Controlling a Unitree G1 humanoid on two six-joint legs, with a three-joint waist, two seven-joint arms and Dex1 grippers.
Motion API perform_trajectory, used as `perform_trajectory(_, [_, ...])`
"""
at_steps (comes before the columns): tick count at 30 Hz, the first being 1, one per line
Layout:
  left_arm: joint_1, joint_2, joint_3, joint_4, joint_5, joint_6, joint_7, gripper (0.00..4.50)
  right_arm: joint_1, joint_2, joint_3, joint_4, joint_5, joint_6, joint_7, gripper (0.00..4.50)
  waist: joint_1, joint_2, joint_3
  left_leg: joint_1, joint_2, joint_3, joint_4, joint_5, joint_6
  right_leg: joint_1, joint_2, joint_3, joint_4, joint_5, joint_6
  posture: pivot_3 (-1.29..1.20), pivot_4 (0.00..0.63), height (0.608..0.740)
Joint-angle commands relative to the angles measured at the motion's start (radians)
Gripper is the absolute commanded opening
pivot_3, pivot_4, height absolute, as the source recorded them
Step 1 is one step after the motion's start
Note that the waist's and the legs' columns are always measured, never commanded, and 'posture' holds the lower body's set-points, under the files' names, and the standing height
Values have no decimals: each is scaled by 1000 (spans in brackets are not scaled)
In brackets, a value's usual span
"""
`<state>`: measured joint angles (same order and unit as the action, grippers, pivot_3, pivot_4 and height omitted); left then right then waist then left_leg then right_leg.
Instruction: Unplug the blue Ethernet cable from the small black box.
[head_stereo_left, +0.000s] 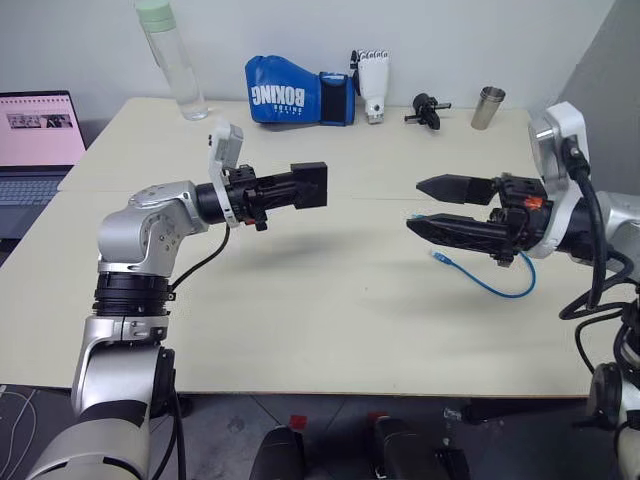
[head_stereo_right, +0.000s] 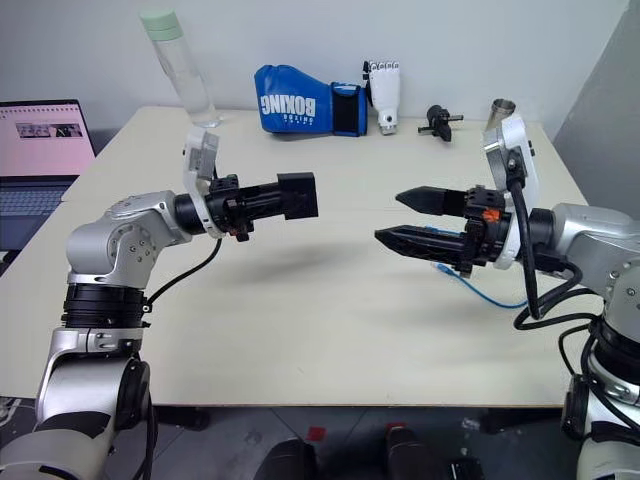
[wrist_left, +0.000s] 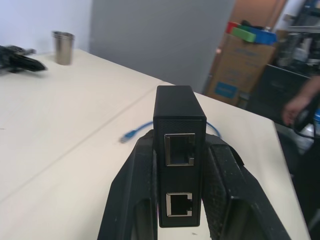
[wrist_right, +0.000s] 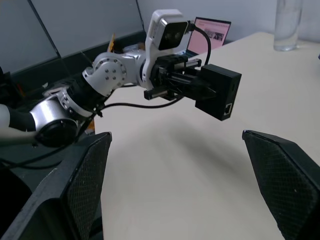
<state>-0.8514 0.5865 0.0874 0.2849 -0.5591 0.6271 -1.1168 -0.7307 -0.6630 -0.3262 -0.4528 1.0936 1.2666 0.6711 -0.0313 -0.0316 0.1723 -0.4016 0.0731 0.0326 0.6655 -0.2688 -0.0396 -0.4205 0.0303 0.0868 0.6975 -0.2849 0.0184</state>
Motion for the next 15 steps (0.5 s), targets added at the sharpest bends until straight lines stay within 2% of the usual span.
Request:
perform_trajectory(1, [18, -25, 57, 49, 90, -118, 188, 774, 72, 52, 39, -96, -44, -100, -96, 4439, 1, 0, -1, 0, 0, 0, 0, 0, 0, 0, 0, 0, 0, 0, 0, 0, 150, 740])
perform_trajectory(5, [81, -70, 34, 103, 223, -263, 362, 774, 191, 63, 217, -175, -263, -286, -117, 4439, 1, 0, -1, 0, 0, 0, 0, 0, 0, 0, 0, 2, 0, 0, 0, 0, 150, 740])
perform_trajectory(8, [93, -145, 53, 201, 275, -363, 504, 774, 269, 93, 331, -189, -386, -409, -122, 4439, 2, -1, -1, -1, 0, 0, 1, 0, 0, -1, -1, 2, 1, 0, 0, 0, 150, 740])
perform_trajectory(14, [41, -231, 60, 459, 347, -574, 625, 774, 344, 125, 395, -170, -482, -516, -121, 4439, 5, -1, -1, -1, -1, 0, 1, 0, 0, 0, -1, -1, 0, 0, 1, 0, 150, 740])
perform_trajectory(15, [27, -241, 57, 511, 357, -608, 631, 1124, 351, 123, 393, -165, -488, -522, -119, 4478, 4, -1, -1, -1, -2, 0, 1, 0, 0, 0, -2, -1, 0, 0, 1, 0, 150, 740])
